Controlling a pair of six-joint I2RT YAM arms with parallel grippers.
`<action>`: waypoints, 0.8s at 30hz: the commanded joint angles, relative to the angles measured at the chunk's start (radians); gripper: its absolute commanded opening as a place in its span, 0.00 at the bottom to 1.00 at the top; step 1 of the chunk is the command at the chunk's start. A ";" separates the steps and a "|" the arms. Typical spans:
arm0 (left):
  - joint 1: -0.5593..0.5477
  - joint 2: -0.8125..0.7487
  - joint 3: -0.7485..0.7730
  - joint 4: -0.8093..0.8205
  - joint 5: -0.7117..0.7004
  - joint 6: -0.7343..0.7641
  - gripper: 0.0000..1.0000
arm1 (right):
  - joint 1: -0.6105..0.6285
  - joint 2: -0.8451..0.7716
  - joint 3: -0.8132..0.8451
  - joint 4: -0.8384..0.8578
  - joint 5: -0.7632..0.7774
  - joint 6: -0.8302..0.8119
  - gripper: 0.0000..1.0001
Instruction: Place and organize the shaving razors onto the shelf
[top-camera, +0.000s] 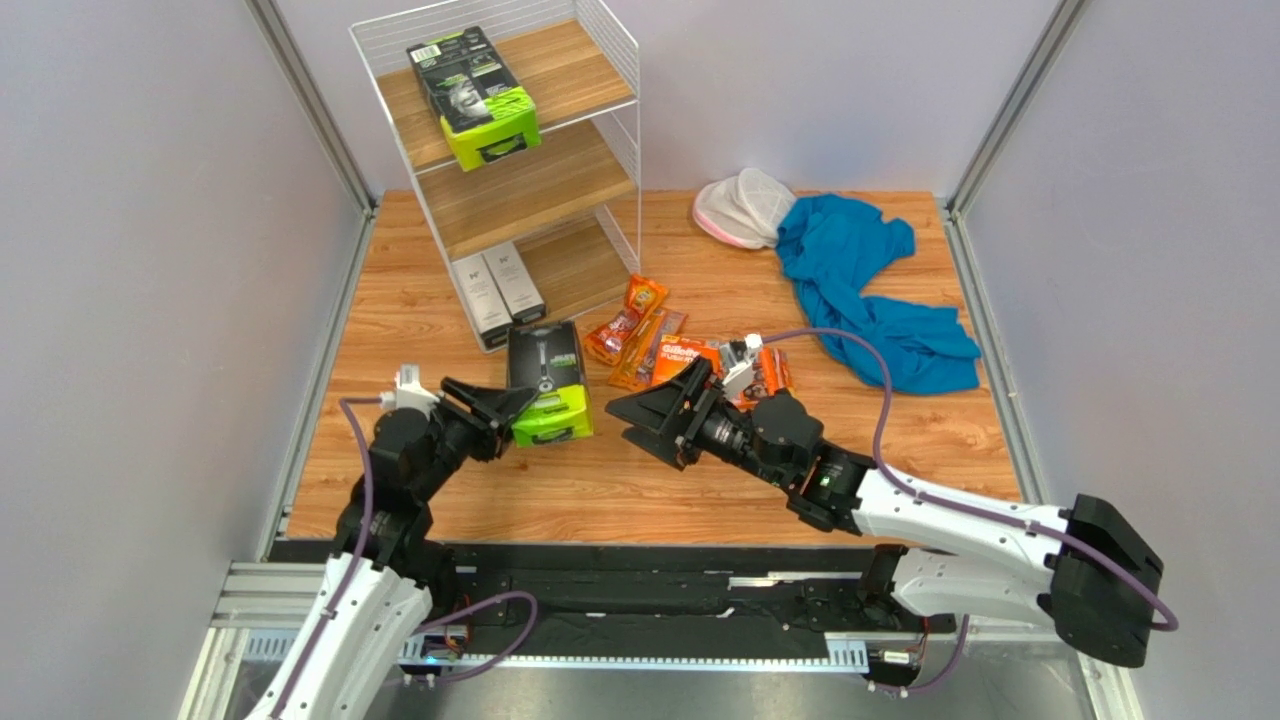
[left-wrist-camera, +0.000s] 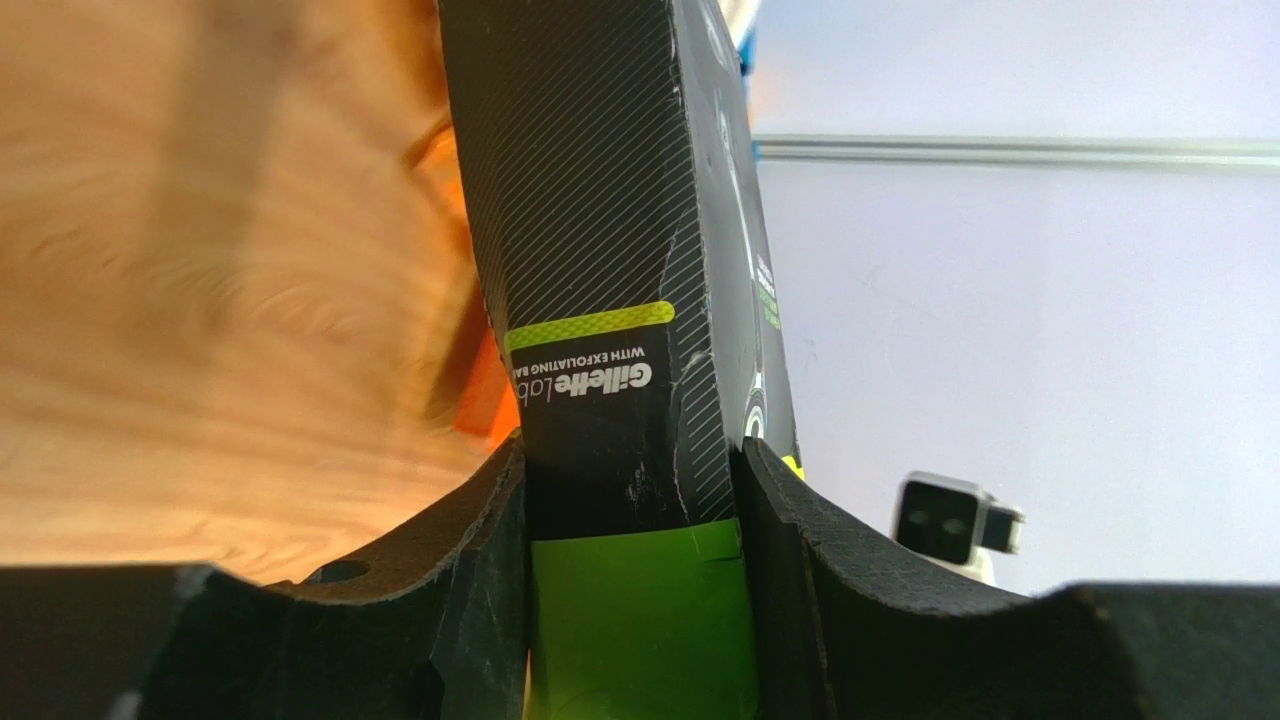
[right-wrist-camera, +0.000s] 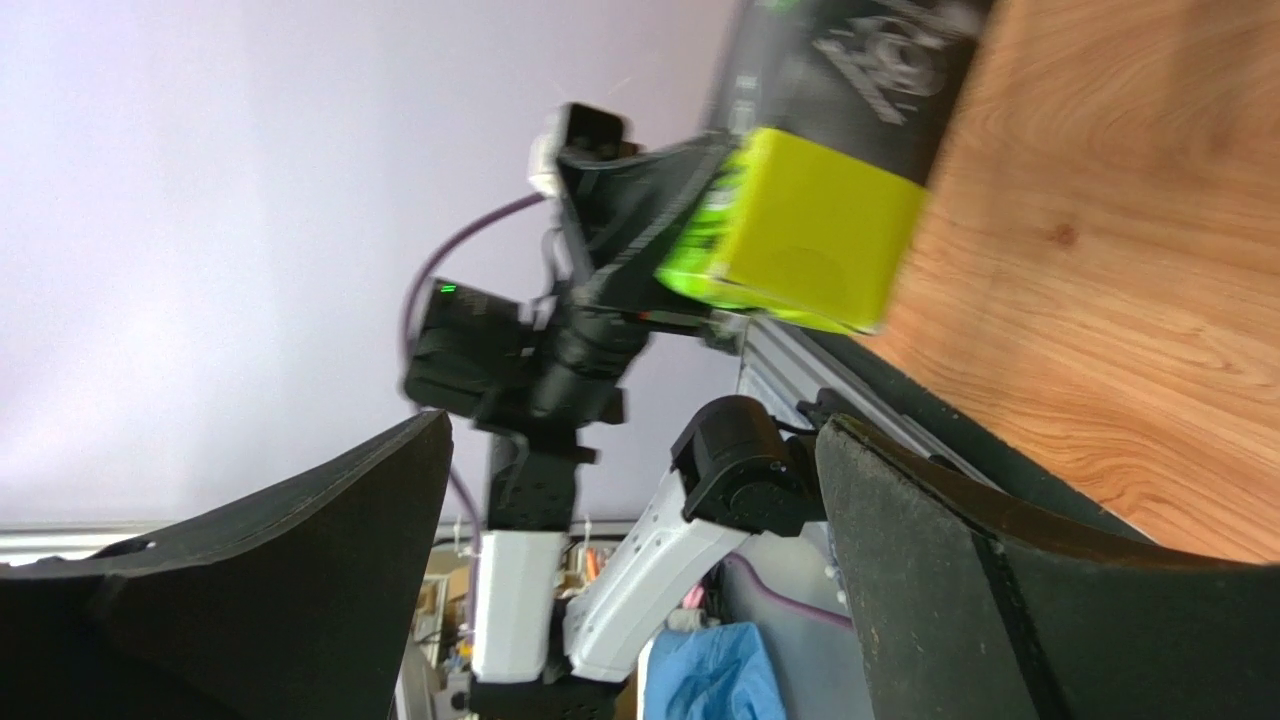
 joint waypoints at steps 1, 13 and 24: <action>-0.017 0.084 0.229 0.107 -0.018 0.143 0.00 | 0.023 -0.031 0.043 -0.177 0.123 -0.047 0.97; -0.156 0.312 0.465 0.113 -0.052 0.270 0.00 | 0.049 0.031 0.156 -0.024 0.167 -0.114 0.98; -0.193 0.345 0.482 0.149 -0.024 0.272 0.00 | 0.047 0.061 0.194 -0.053 0.218 -0.080 0.99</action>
